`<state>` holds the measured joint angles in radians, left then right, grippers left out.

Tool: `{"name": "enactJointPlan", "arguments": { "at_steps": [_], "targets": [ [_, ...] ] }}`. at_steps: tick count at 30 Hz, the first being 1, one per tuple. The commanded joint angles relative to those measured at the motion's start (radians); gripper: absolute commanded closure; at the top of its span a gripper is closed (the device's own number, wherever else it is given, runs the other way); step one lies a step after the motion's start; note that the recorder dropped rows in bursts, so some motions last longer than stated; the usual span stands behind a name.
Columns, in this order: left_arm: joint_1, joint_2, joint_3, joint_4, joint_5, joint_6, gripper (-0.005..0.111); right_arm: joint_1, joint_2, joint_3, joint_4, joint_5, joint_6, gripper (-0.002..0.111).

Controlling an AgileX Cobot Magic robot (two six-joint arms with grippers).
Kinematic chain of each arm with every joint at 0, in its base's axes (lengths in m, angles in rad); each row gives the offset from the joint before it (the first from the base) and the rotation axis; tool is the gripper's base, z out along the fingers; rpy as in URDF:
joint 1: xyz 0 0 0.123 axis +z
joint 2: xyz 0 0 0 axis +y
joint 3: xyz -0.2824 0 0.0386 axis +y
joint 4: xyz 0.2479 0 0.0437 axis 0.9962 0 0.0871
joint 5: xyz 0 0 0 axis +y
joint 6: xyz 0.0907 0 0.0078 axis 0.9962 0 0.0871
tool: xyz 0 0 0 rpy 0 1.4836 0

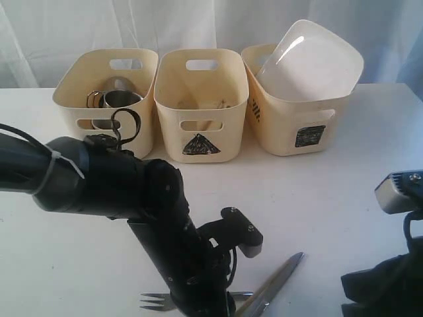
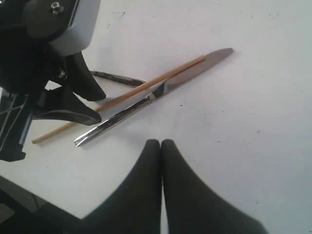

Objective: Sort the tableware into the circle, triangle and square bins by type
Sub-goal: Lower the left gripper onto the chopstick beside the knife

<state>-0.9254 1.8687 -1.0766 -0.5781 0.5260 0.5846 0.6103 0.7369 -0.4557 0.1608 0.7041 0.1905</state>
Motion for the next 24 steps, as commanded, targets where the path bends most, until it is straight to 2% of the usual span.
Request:
{"name": "enactJointPlan", "arguments": {
  "at_steps": [1,5,10,14,24],
  "targets": [
    [-0.022,0.025,0.006,0.030,0.007,-0.005,0.067,-0.003,-0.006,0.008,-0.019,-0.005,-0.014,0.108],
    [-0.021,0.035,0.006,0.056,-0.009,-0.014,0.067,-0.003,-0.006,0.008,-0.019,-0.005,-0.014,0.108],
    [-0.021,0.041,0.006,0.122,-0.010,-0.066,0.081,-0.003,-0.006,0.008,-0.019,-0.005,-0.014,0.108],
    [-0.021,0.046,0.006,0.248,0.004,-0.160,0.081,-0.003,-0.006,0.008,-0.019,-0.005,-0.014,0.108],
    [-0.024,0.044,0.006,0.272,0.021,-0.172,0.081,-0.003,-0.006,0.008,-0.019,-0.005,-0.014,0.108]
  ]
}}
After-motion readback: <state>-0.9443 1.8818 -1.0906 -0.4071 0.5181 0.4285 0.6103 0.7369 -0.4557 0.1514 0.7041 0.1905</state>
